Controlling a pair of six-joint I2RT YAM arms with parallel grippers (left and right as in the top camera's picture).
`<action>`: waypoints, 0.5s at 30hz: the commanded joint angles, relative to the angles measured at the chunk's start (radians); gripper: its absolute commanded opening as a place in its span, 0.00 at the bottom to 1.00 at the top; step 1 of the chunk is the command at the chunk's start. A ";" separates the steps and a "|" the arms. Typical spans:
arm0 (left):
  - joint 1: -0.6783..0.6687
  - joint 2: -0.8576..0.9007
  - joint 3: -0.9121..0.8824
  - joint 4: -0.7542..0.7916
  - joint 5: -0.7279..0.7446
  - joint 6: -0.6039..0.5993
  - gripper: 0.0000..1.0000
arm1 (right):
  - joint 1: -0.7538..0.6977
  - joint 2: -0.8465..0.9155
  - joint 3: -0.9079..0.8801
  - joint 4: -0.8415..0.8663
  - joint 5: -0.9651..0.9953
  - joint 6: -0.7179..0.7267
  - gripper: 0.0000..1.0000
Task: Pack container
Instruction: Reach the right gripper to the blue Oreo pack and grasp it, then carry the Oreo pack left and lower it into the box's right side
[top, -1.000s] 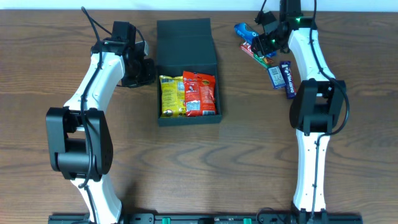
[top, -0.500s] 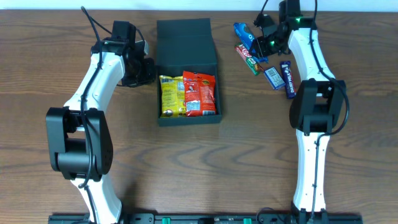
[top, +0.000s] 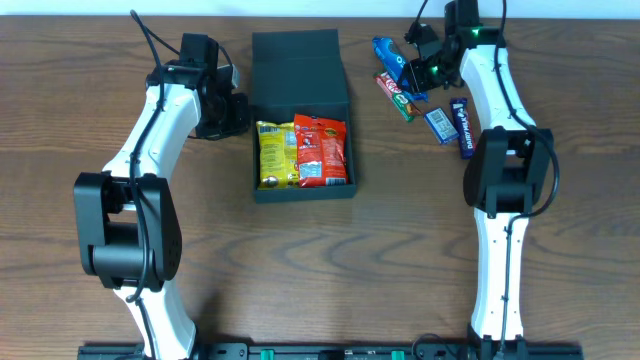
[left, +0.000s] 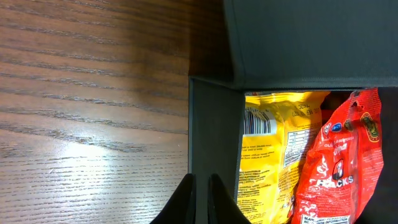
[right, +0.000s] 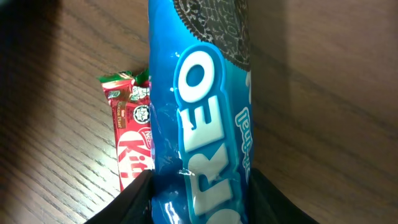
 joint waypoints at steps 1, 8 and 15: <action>0.002 -0.029 0.021 -0.001 -0.004 0.000 0.09 | 0.012 -0.016 0.031 -0.006 -0.011 0.014 0.29; 0.002 -0.029 0.021 0.008 -0.005 0.000 0.09 | 0.014 -0.091 0.080 -0.019 -0.025 0.014 0.27; 0.005 -0.029 0.021 0.016 -0.004 0.001 0.09 | 0.035 -0.238 0.092 -0.105 -0.033 0.014 0.27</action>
